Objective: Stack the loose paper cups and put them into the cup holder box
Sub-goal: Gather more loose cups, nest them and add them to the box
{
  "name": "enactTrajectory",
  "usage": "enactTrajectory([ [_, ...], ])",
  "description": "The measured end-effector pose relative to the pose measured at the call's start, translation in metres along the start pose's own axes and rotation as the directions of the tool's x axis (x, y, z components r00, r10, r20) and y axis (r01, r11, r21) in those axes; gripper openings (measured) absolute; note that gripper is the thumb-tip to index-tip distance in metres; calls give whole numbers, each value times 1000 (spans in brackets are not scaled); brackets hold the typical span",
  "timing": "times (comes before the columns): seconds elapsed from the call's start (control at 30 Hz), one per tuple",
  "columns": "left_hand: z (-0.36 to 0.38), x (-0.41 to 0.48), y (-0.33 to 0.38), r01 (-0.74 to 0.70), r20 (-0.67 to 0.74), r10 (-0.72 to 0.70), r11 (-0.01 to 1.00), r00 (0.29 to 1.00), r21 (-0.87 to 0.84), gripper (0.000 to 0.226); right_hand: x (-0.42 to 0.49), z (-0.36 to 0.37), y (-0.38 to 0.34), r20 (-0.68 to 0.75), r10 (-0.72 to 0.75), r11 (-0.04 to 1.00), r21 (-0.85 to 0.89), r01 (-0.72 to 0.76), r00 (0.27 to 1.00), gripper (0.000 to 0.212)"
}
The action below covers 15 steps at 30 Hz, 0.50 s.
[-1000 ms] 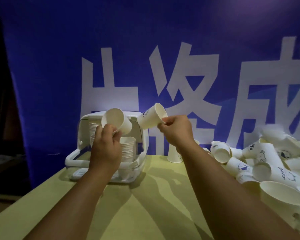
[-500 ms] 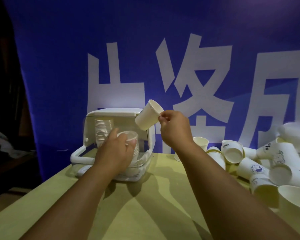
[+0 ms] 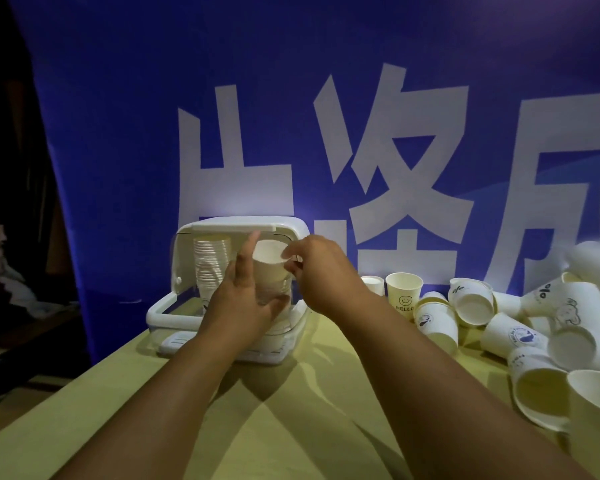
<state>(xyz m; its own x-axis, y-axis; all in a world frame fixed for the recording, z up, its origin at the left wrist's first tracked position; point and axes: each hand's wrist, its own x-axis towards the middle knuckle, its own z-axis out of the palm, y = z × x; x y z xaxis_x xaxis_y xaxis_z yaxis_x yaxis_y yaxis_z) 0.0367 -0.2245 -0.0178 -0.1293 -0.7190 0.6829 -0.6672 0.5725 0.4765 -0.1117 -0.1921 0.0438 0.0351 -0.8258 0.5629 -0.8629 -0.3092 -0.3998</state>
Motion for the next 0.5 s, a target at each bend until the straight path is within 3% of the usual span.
enactTrajectory([
  [0.07,2,2,-4,18,17,-19,999,1000,27,94,-3,7,-1,22,11,999,34,-12,1000,43],
  [0.17,7,4,-9,84,36,-87,993,996,83,70,-8,19,0,109,-1,998,-56,8,994,52],
  [0.33,11,5,-13,132,68,-138,987,988,89,67,-11,23,8,181,-37,995,-84,53,983,53],
  [0.43,10,2,-11,60,21,-67,972,998,228,65,-15,12,14,108,36,999,-3,-36,993,47],
  [0.5,11,-3,-1,-37,-85,70,942,994,335,56,-18,-1,24,35,126,992,-14,-126,991,38],
])
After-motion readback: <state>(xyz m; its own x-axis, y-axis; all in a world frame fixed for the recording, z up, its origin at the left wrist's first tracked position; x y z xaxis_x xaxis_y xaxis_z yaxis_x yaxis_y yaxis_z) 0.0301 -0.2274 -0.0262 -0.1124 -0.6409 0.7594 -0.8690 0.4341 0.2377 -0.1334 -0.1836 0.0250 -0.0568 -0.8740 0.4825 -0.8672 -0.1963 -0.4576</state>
